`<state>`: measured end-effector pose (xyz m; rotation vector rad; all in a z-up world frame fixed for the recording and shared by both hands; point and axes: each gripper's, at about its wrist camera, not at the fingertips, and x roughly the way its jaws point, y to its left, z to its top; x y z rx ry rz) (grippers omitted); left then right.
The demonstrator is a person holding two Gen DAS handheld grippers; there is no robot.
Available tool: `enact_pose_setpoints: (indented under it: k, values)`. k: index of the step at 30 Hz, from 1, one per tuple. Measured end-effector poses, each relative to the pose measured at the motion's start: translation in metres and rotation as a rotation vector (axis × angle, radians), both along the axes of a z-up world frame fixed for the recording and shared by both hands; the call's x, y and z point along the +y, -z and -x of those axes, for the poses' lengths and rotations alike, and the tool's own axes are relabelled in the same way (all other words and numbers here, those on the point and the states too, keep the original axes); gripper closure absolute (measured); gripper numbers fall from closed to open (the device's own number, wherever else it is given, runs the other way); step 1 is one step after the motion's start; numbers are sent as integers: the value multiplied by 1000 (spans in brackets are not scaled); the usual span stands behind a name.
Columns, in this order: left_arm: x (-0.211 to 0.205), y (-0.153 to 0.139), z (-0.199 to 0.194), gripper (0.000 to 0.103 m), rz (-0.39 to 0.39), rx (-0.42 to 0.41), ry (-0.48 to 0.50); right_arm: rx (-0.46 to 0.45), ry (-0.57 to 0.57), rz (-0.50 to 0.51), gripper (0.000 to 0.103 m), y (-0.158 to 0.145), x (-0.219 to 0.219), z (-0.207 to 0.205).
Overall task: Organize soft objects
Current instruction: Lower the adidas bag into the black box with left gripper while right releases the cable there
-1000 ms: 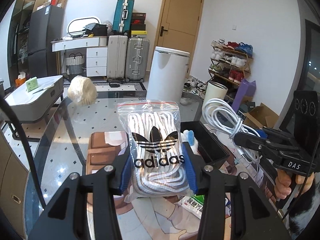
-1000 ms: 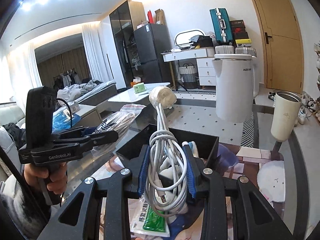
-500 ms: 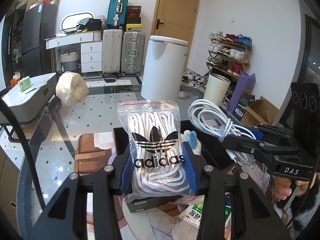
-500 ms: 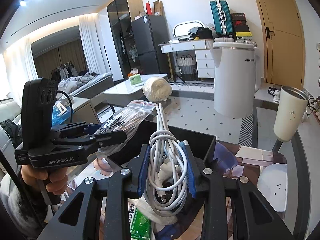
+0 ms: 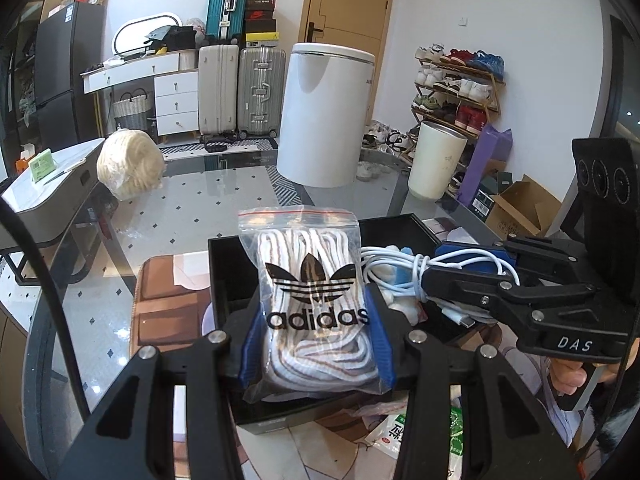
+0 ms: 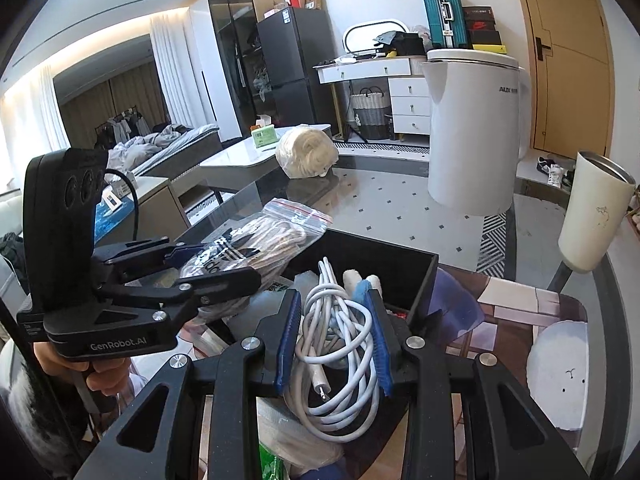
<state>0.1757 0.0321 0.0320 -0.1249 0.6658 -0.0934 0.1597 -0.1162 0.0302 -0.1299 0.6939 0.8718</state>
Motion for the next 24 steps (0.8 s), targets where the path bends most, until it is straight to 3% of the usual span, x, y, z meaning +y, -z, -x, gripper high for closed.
enact_pose_setpoints:
  k: [6, 18, 24]
  values:
    - [2, 5, -5, 58, 11, 12, 6, -4, -8, 36, 70, 2, 12, -3]
    - [-3, 8, -4, 57, -42, 12, 46, -28, -12, 106, 70, 10, 28, -9]
    - [-10, 5, 1, 36, -34, 27, 109, -47, 4, 68, 68, -2, 9, -2]
